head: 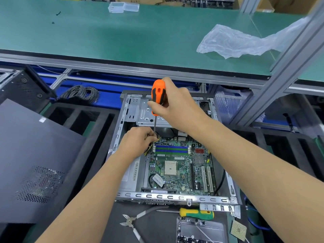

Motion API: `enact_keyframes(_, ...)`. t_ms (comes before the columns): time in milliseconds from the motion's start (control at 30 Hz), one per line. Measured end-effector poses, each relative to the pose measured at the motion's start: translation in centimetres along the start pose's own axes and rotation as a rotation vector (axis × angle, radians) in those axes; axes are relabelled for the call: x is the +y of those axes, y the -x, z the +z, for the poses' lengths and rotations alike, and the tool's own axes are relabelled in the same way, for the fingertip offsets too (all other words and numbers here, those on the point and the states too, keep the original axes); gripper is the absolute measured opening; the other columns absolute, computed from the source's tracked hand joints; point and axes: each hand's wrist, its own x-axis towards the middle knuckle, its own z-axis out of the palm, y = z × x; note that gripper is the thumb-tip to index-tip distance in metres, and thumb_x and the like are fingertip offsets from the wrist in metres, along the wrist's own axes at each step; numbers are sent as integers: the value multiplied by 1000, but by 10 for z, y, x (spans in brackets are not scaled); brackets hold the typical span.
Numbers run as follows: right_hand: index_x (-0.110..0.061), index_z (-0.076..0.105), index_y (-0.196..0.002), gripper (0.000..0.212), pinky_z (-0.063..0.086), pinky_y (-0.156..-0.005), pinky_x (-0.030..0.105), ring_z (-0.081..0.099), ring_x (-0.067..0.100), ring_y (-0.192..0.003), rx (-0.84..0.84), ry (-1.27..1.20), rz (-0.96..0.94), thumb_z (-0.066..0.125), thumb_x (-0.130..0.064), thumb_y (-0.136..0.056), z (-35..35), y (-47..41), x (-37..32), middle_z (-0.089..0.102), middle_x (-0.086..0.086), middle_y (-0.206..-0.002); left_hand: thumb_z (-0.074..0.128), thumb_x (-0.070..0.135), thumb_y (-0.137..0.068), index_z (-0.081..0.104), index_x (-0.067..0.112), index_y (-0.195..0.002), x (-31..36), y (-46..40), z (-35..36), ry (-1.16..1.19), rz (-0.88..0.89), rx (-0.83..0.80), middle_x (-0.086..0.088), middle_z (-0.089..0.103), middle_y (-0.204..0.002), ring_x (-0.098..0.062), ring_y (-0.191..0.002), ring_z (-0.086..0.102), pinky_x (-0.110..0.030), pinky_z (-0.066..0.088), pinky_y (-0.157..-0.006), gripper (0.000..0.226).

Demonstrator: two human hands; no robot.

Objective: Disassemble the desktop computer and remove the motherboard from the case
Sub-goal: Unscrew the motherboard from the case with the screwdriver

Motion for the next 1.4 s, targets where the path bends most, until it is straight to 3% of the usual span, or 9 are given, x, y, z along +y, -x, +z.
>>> enact_keyframes(200,-21,42,-72,59,32,-53,33,49,23,-68,-60,154,18,45,-79,-81,-20,-25,-23,51,1,-70,67,31,-88,72,23,-85,-5,-1,-2,-62,-23,10,12,66,-75,-16,-79,61,-32,50,-68,10)
enact_keyframes(367,-20,27,-64,58,28,-59,33,37,26,-69,-189,547,-64,49,-67,-90,-28,-48,-57,28,0,-71,68,33,-88,72,21,-87,-5,-1,-3,-85,-48,6,7,71,-88,-18,-86,63,-38,53,-75,13)
enact_keyframes(600,-16,32,-64,56,26,-47,30,33,18,-55,-346,681,-18,60,-58,-89,-28,-66,-80,34,-1,-70,71,36,-85,71,24,-94,-3,4,-7,-26,-36,44,8,62,-72,-15,-74,60,-33,50,-66,16)
enact_keyframes(700,-15,37,-62,54,31,-47,29,39,18,-52,-380,729,-13,62,-55,-88,-32,-67,-80,40,0,-64,71,50,-81,62,34,-110,-1,9,-10,223,-37,122,12,38,-56,-7,-55,41,-24,40,-56,34)
enact_keyframes(900,-13,47,-86,39,34,-51,30,46,19,-59,-498,779,-53,58,-50,-92,-37,-65,-78,33,-1,-77,65,58,-81,61,32,-110,20,13,-31,781,-42,266,11,41,-58,-7,-52,39,-18,37,-51,39)
enact_keyframes(1067,-21,47,-100,14,31,-51,31,48,18,-65,-609,845,-114,59,-23,-93,-44,-63,-83,41,-3,-83,48,39,-101,61,5,-110,18,10,-33,1502,-369,233,2,52,-63,-8,-50,43,-20,37,-47,38)
enact_keyframes(1167,-20,55,-108,22,33,-54,31,49,23,-73,-649,762,-125,54,-11,-88,-45,-63,-80,54,2,-96,43,9,-104,58,-4,-115,15,15,-30,1576,-494,193,-5,62,-81,-8,-57,51,-16,42,-49,23)
enact_keyframes(1333,-23,37,-105,53,38,-61,35,48,15,-66,-577,664,-2,44,-73,-87,-42,-63,-75,39,-5,-83,32,-19,-94,57,-1,-115,17,15,-30,1581,-572,183,-17,63,-113,-19,-92,63,-19,50,-61,37)
enact_keyframes(1400,-22,37,-103,48,33,-56,35,45,18,-66,-502,701,0,35,-69,-94,-37,-63,-71,34,-1,-82,33,-22,-89,55,2,-118,17,14,-31,1597,-576,176,-13,61,-113,-20,-98,62,-21,49,-63,44)
